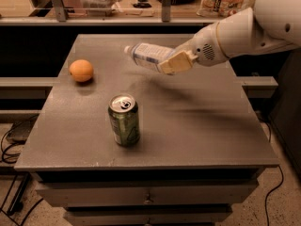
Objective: Move blue plastic bottle near orange
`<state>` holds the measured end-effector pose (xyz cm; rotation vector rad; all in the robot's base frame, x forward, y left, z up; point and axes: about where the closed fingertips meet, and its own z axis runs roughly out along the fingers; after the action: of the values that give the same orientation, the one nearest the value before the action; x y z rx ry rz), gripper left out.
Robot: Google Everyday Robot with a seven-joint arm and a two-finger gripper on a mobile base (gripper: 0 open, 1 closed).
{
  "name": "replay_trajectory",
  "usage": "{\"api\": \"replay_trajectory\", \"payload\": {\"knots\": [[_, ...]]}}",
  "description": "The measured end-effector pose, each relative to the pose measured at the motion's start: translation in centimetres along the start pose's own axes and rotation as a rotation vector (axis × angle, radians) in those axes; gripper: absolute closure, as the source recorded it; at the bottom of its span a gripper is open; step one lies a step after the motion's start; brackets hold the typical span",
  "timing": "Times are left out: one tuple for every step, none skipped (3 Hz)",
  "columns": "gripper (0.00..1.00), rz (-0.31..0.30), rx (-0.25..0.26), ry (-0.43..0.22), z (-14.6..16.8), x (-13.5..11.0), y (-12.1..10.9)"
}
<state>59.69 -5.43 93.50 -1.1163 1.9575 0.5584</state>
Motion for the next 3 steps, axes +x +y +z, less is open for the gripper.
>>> {"api": "replay_trajectory", "payload": {"knots": [[0.75, 0.004, -0.118, -0.032, 3.3, -0.9, 3.3], [0.52, 0.017, -0.194, -0.043, 5.6, -1.1, 5.5], [0.29, 0.037, -0.222, -0.038, 7.5, -0.9, 6.3]]}}
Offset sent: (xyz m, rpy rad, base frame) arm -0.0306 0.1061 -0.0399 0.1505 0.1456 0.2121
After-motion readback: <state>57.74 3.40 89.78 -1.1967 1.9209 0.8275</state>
